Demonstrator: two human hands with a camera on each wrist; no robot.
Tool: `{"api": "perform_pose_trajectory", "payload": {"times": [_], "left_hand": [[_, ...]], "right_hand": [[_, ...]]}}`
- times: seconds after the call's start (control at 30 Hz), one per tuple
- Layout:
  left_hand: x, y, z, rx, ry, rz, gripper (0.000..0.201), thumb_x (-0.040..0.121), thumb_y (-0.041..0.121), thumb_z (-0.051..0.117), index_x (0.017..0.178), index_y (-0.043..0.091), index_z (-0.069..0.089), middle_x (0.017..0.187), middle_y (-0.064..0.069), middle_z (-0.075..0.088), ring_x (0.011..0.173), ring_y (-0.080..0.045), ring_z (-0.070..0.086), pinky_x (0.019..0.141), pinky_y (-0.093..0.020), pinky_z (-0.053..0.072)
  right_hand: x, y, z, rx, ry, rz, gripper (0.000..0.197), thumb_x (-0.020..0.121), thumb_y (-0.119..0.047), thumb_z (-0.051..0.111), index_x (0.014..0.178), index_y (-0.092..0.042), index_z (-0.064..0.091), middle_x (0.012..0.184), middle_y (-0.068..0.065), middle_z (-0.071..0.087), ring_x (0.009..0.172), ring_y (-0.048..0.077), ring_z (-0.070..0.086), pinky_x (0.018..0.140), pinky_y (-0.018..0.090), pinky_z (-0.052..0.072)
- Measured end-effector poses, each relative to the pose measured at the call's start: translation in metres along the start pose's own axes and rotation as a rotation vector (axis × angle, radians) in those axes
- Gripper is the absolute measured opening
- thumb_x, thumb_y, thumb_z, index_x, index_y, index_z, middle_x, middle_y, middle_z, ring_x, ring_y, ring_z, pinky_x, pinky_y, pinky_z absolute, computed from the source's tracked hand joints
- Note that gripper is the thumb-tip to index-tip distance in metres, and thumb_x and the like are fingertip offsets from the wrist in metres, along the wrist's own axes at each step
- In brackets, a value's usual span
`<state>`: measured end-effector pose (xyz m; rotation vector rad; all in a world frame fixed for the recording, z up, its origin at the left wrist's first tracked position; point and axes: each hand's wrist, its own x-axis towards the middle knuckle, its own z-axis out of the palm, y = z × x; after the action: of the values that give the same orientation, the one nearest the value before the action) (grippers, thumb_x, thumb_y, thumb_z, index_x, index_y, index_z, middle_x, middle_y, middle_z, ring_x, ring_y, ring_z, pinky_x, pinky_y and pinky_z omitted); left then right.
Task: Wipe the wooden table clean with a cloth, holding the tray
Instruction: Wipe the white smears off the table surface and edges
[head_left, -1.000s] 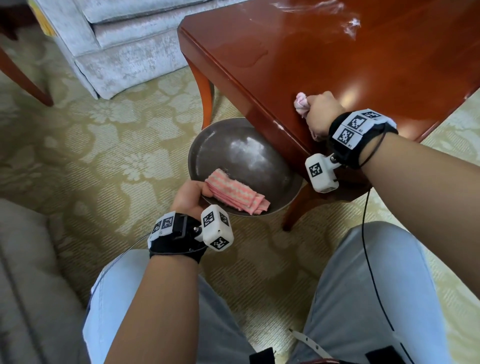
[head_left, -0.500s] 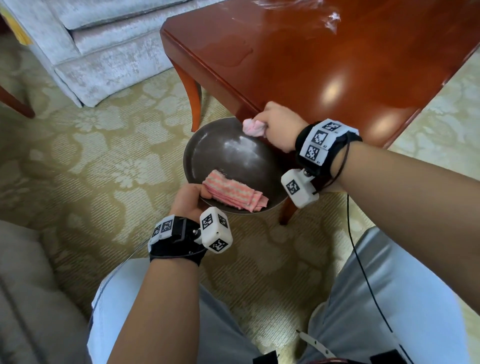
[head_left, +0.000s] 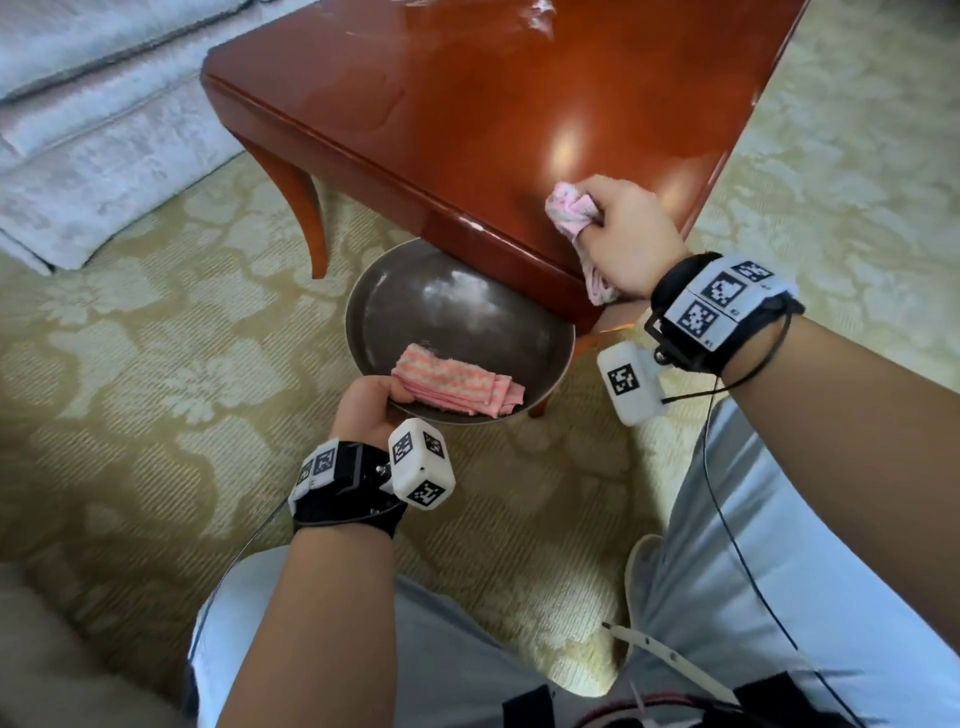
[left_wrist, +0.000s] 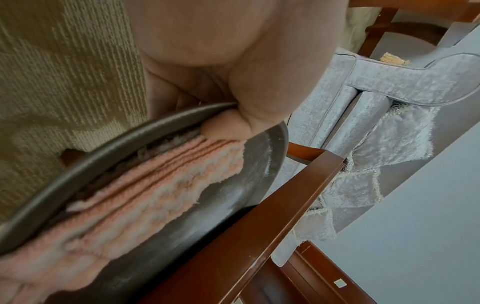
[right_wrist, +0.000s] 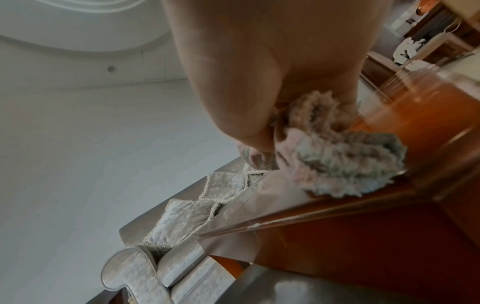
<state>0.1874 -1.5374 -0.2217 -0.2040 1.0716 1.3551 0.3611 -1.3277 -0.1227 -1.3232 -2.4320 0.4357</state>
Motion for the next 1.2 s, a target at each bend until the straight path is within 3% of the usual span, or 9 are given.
{"api": "perform_pose_trajectory", "payload": {"times": [0.1,0.33,0.57,0.63,0.73,0.87,0.97,1.07,1.2], "left_hand": [[0.006,-0.001,-0.006,-0.005,-0.006,0.0,0.025,0.079,-0.003,0.028,0.072,0.006,0.05,0.065,-0.008,0.059,0.054,-0.022,0.062,0.056,-0.022,0.054],[0.01,-0.001,-0.009,-0.006,-0.022,0.015,0.023,0.077,-0.004,0.029,0.073,0.008,0.047,0.068,-0.007,0.058,0.052,-0.021,0.061,0.053,-0.022,0.053],[0.012,-0.002,-0.012,-0.076,-0.054,0.003,0.023,0.075,-0.005,0.031,0.074,0.007,0.05,0.077,-0.009,0.058,0.058,-0.023,0.064,0.054,-0.024,0.054],[0.01,-0.002,-0.011,-0.107,-0.071,-0.01,0.026,0.078,-0.005,0.028,0.08,0.004,0.052,0.079,-0.011,0.061,0.057,-0.024,0.066,0.053,-0.025,0.055],[0.009,-0.001,-0.011,-0.147,-0.107,-0.038,0.036,0.079,-0.006,0.025,0.101,-0.002,0.054,0.095,-0.017,0.065,0.069,-0.028,0.072,0.057,-0.03,0.058],[0.011,0.002,-0.012,-0.159,-0.104,-0.052,0.041,0.08,-0.007,0.023,0.104,-0.006,0.056,0.102,-0.021,0.067,0.075,-0.032,0.073,0.057,-0.032,0.059],[0.014,0.003,-0.014,-0.162,-0.095,-0.06,0.042,0.078,-0.007,0.026,0.11,-0.001,0.052,0.115,-0.021,0.061,0.078,-0.032,0.071,0.058,-0.033,0.059],[0.014,0.005,-0.015,-0.16,-0.093,-0.052,0.039,0.079,-0.007,0.025,0.107,-0.001,0.051,0.108,-0.019,0.059,0.069,-0.029,0.071,0.056,-0.03,0.058],[0.015,0.009,-0.015,-0.146,-0.085,-0.047,0.041,0.079,-0.006,0.024,0.111,-0.003,0.05,0.104,-0.02,0.06,0.07,-0.032,0.071,0.056,-0.033,0.059]], "right_hand": [[-0.017,0.005,0.004,-0.07,-0.021,0.01,0.029,0.084,-0.01,0.05,0.108,-0.019,0.064,0.095,0.015,0.059,0.09,0.034,0.055,0.075,0.037,0.045],[-0.036,0.004,0.017,-0.236,-0.088,-0.003,0.023,0.086,-0.019,0.052,0.098,-0.023,0.071,0.095,0.008,0.052,0.083,0.034,0.059,0.075,0.041,0.052],[-0.036,0.003,0.038,-0.331,-0.102,0.008,0.022,0.095,-0.024,0.053,0.104,-0.018,0.072,0.103,0.008,0.049,0.087,0.034,0.057,0.075,0.039,0.048],[-0.034,0.004,0.041,-0.324,-0.104,0.004,0.019,0.095,-0.021,0.054,0.098,-0.016,0.071,0.1,0.006,0.046,0.084,0.03,0.053,0.07,0.036,0.043],[-0.033,0.004,0.045,-0.331,-0.1,-0.014,0.016,0.094,-0.014,0.053,0.097,-0.012,0.068,0.1,0.008,0.044,0.082,0.029,0.049,0.068,0.035,0.041],[-0.026,-0.007,0.049,-0.348,-0.125,-0.053,0.016,0.093,-0.011,0.05,0.1,-0.009,0.065,0.104,0.012,0.044,0.082,0.028,0.043,0.068,0.035,0.039],[-0.017,-0.018,0.053,-0.355,-0.147,-0.054,0.016,0.093,-0.01,0.049,0.101,-0.008,0.063,0.107,0.012,0.044,0.082,0.027,0.04,0.07,0.036,0.039],[-0.01,-0.029,0.056,-0.331,-0.161,-0.051,0.011,0.094,-0.009,0.048,0.096,-0.01,0.059,0.109,0.012,0.045,0.087,0.031,0.046,0.074,0.037,0.043],[-0.004,-0.039,0.059,-0.276,-0.164,-0.03,0.005,0.093,-0.011,0.047,0.092,-0.014,0.05,0.113,0.013,0.05,0.1,0.036,0.052,0.084,0.041,0.049]]}}
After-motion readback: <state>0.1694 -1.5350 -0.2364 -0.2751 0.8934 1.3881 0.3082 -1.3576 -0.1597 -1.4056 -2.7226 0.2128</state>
